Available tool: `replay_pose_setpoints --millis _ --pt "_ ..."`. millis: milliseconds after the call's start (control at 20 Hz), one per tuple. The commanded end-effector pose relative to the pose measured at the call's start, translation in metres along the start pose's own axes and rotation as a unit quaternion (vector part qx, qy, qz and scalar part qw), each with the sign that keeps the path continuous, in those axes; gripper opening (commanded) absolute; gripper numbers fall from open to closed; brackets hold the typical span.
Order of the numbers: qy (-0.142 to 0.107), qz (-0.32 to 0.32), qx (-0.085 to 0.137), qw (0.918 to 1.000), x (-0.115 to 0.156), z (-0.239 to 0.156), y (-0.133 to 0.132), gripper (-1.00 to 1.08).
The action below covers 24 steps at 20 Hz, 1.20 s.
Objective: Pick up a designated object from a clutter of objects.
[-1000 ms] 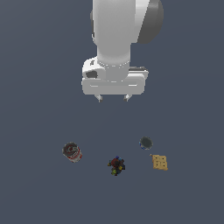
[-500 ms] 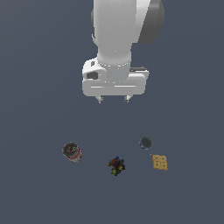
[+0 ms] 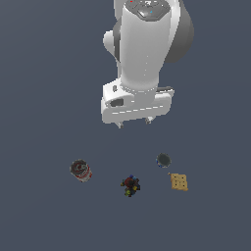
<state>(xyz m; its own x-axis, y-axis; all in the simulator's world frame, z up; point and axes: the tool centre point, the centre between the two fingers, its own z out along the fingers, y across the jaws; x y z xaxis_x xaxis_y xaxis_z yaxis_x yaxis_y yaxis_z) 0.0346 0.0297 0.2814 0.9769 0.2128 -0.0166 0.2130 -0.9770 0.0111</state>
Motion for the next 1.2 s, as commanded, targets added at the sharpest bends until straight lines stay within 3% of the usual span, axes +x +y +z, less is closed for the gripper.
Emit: replay_pose_setpoints --millis 0,250,550,850,1150 --pt "-0.001 -0.037 -0.003 0.9993 0.013 0.009 -0.008 1.00" --pt "-0.002 -0.128 -0.009 0.9917 0.044 0.034 -0.028 1.00" --pt "-0.003 -0.240 -0.012 0.9707 0.080 0.070 -0.058 1.00" --pt "-0.002 -0.347 -0.012 0.9378 0.110 0.110 -0.091 1.00" --pt "0.002 -0.446 -0.008 0.8950 0.133 0.153 -0.125 1.00"
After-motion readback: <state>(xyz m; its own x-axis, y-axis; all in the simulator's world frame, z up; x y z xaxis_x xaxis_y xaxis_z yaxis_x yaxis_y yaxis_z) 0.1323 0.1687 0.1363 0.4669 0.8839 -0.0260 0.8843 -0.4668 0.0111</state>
